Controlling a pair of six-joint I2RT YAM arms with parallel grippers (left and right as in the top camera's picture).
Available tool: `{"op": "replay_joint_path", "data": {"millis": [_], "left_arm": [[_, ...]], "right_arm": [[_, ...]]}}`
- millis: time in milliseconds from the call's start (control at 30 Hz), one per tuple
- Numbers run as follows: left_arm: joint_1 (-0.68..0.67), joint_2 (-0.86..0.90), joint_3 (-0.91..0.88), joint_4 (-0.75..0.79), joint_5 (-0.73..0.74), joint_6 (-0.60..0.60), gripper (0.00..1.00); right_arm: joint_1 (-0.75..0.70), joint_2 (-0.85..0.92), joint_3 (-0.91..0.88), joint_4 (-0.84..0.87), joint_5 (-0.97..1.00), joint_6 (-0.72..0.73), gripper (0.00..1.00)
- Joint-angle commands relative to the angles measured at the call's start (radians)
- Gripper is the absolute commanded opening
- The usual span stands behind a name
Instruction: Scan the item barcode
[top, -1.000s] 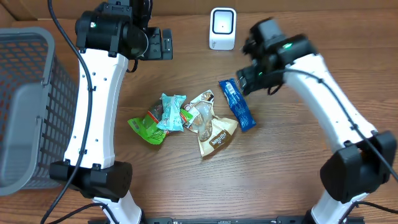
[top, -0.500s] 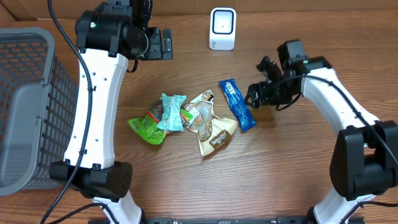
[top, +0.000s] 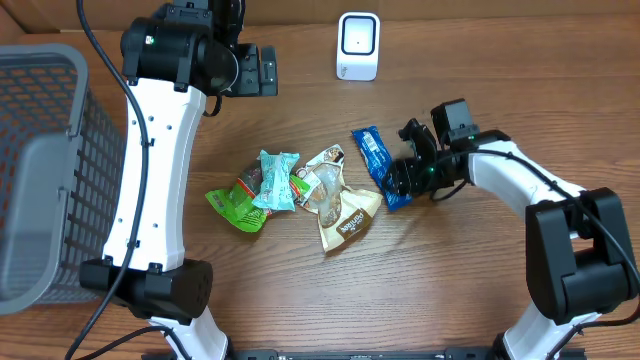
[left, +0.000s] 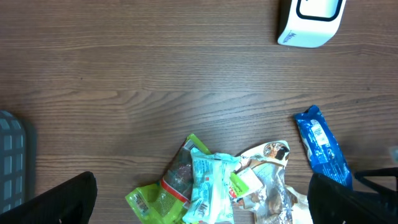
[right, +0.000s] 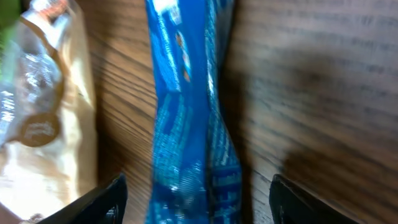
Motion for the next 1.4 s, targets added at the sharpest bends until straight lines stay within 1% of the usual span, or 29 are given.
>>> {"op": "replay_joint_path", "data": {"millis": [0,67,367,467,500,533,600,633,700,800,933,1033,1167,1367], "left_arm": [[0.003,0.013,0.003,0.001,-0.012,0.000,1.00],[0.003,0.013,0.003,0.001,-0.012,0.000,1.00],[0.004,0.013,0.003,0.001,-0.012,0.000,1.00],[0.004,0.013,0.003,0.001,-0.012,0.000,1.00],[0.004,0.013,0.003,0.001,-0.013,0.000,1.00],[0.004,0.013,0.003,0.001,-0.012,0.000,1.00],[0.004,0.013,0.003,0.002,-0.012,0.000,1.00],[0.004,0.013,0.003,0.001,-0.012,0.000,1.00],[0.004,0.013,0.003,0.001,-0.013,0.000,1.00],[0.004,0.013,0.003,0.001,-0.013,0.000,1.00],[0.003,0.013,0.003,0.001,-0.012,0.000,1.00],[0.003,0.013,0.003,0.001,-0.012,0.000,1.00],[0.004,0.013,0.003,0.001,-0.013,0.000,1.00],[0.003,0.013,0.003,0.001,-0.012,0.000,1.00]], "right_arm": [[0.003,-0.010,-0.037,0.029,0.011,0.013,0.74],[0.003,-0.010,-0.055,0.058,0.011,0.024,0.73],[0.039,-0.010,-0.111,0.163,0.013,0.032,0.61],[0.057,-0.010,-0.128,0.195,0.068,0.088,0.57],[0.063,-0.010,-0.134,0.200,0.093,0.105,0.54],[0.068,-0.010,-0.137,0.201,0.116,0.119,0.48],[0.070,-0.010,-0.137,0.191,0.145,0.141,0.29],[0.070,-0.010,-0.137,0.187,0.144,0.141,0.22],[0.067,-0.010,-0.136,0.180,0.143,0.166,0.13],[0.046,-0.011,-0.108,0.130,0.138,0.211,0.04],[0.016,-0.025,-0.005,-0.006,0.116,0.204,0.04],[0.013,-0.052,0.111,-0.132,0.123,0.139,0.04],[0.019,-0.078,0.296,-0.302,0.177,0.122,0.04],[0.051,-0.099,0.547,-0.492,0.248,0.017,0.04]]}}
